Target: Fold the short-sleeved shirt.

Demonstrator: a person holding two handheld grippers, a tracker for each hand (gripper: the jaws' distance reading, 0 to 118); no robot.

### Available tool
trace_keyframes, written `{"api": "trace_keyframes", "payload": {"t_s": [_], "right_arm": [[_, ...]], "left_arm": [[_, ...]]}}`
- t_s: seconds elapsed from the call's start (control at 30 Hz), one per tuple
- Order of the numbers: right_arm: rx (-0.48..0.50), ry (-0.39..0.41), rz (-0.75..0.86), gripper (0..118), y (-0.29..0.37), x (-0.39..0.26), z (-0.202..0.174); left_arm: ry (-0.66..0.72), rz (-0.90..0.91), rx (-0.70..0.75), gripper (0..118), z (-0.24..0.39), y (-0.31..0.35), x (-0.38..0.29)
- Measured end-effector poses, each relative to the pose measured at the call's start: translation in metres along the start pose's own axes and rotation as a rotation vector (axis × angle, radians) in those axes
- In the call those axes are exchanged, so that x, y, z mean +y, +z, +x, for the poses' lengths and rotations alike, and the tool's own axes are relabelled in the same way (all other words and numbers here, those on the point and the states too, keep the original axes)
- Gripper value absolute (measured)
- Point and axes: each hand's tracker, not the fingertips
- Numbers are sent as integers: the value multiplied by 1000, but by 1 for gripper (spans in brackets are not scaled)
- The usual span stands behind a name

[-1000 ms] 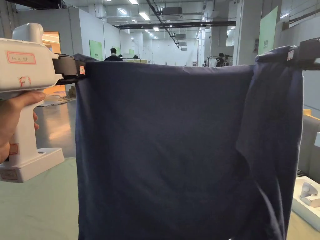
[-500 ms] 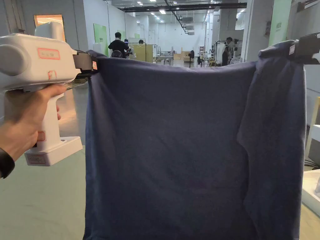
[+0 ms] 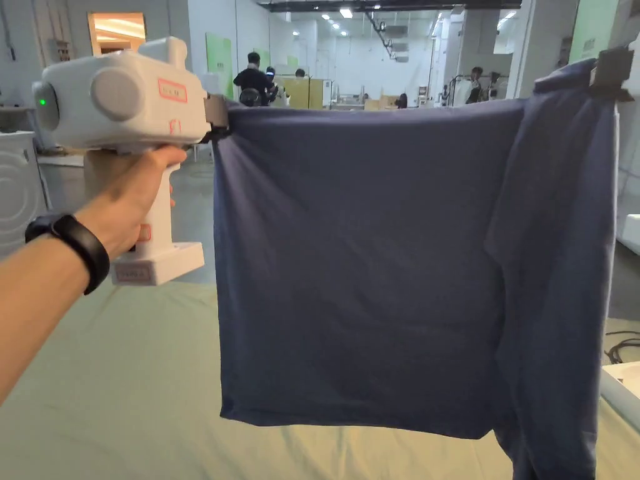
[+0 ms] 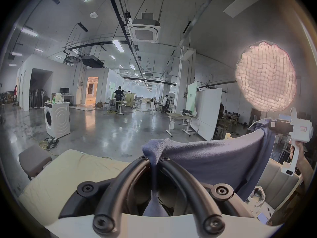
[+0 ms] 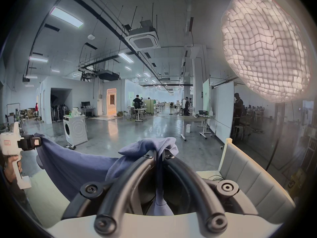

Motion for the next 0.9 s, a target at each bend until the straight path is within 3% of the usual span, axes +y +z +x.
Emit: {"api": "trace_keyframes", "payload": {"t_s": [0.17,0.3,0.53,0.63,0.73,0.9], "right_arm": [[-35,50,-50,5,-14,-5,-12],[-12,41,-88,5,-26,-36,-15],[55,-107,-275,5,-49,-173,-17],[46,-92,-302,5,-52,-231,-19],[91,-139,-359,5,-47,-283,-16],[108,-118,-417,5,-22,-346,-5]], "left_arm": [[-2,-8,11,6,-3,-20,-5],[27,-51,11,6,-13,-38,-32],[117,-232,8,6,-49,-77,-158],[157,-262,-10,6,-59,-81,-206],[170,-289,-11,6,-64,-78,-247],[167,-350,-13,6,-78,-59,-299]]}}
